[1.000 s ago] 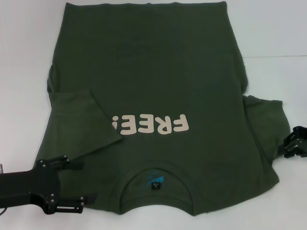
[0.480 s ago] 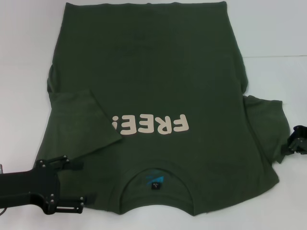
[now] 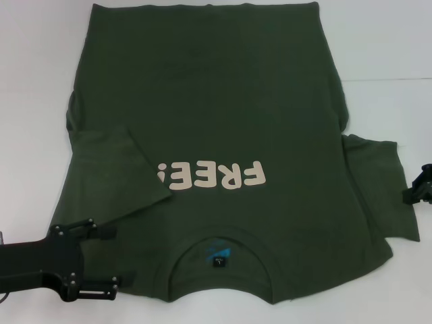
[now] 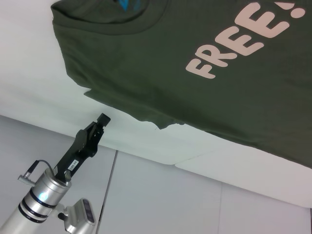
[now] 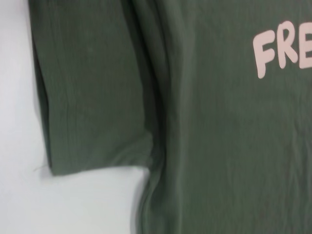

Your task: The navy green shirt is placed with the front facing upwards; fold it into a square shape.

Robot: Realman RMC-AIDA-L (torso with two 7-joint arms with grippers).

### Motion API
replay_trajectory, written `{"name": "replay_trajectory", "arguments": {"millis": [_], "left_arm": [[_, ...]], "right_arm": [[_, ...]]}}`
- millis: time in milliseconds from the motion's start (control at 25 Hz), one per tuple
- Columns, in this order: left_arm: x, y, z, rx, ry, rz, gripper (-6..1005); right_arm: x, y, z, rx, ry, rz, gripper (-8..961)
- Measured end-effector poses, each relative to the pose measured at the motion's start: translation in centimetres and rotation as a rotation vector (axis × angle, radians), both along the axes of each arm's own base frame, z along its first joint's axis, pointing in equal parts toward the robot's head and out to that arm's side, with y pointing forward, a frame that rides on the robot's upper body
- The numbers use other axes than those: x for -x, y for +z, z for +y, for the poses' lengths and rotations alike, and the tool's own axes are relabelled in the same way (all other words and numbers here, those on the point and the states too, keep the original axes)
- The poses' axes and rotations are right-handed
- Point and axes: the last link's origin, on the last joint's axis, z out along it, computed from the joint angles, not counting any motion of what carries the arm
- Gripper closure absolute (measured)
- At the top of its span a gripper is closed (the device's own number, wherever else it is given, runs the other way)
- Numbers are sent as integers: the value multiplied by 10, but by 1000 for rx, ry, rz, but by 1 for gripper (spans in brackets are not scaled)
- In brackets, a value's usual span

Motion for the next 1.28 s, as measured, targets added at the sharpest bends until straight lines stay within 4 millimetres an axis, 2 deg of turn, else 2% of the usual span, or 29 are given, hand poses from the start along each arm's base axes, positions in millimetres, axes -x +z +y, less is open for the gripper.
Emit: {"name": "replay_trajectory", "arguments": {"millis": [760, 1160, 1280], "left_arm": [[0, 3, 1, 8, 20, -2, 49], [-1, 3, 1, 12, 16, -5, 49], [-1, 3, 1, 13, 16, -5, 50]], "right_arm": [[8, 20, -7, 138, -1, -31, 835], [2, 17, -10, 179, -84, -119, 338], [5, 16, -8, 171, -88, -106, 242]]}}
